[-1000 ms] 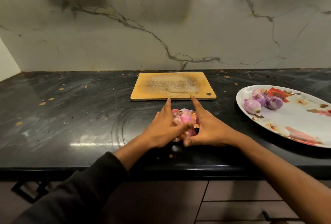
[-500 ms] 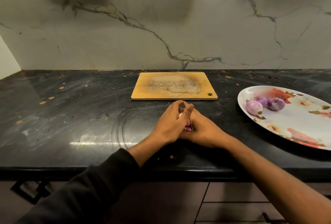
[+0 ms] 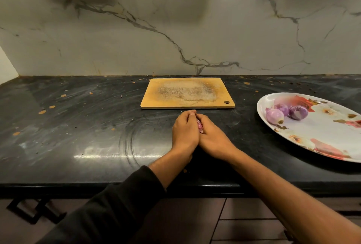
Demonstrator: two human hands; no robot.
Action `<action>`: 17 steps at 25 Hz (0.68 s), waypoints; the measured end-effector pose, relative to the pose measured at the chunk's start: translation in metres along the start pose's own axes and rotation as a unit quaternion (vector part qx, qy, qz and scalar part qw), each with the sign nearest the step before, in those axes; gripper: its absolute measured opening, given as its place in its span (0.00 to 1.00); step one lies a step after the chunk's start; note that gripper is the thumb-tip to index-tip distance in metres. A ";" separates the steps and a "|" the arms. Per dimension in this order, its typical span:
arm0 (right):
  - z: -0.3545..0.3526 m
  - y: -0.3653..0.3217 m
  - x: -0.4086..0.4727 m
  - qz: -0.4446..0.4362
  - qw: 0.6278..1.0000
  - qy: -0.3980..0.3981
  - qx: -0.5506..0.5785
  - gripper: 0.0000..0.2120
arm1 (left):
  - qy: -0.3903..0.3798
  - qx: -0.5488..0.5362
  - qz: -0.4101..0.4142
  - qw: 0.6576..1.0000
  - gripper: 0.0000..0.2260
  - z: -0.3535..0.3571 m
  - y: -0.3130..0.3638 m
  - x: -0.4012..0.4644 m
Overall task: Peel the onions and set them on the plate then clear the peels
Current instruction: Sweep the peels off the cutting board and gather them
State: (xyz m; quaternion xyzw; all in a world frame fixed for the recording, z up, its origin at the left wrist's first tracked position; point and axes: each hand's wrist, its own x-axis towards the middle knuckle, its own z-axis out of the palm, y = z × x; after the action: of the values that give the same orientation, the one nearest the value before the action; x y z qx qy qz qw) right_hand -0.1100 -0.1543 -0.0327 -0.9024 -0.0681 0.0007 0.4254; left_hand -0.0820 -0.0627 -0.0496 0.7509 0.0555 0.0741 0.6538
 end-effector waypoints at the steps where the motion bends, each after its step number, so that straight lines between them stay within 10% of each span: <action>1: -0.003 -0.003 -0.003 -0.004 1.000 -0.014 -0.001 0.25 | -0.014 -0.005 -0.001 1.000 0.13 -0.001 -0.002 0.001; 11: -0.021 -0.008 -0.005 0.047 0.985 -0.148 0.071 0.25 | -0.065 -0.011 0.006 0.998 0.10 -0.015 -0.001 0.002; 14: -0.009 0.035 0.024 0.054 0.985 -0.098 0.133 0.18 | -0.067 0.007 0.015 0.998 0.17 -0.019 0.021 -0.019; 17: 0.044 0.120 0.076 0.040 0.989 0.011 0.145 0.37 | -0.083 -0.006 -0.005 0.996 0.25 -0.019 0.040 -0.041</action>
State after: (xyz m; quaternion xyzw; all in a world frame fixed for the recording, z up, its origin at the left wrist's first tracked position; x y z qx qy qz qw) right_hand -0.0223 -0.1865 -0.1483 -0.8334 -0.0266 0.0177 0.5518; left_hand -0.1268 -0.0571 -0.0086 0.7502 0.0044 0.0082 0.6611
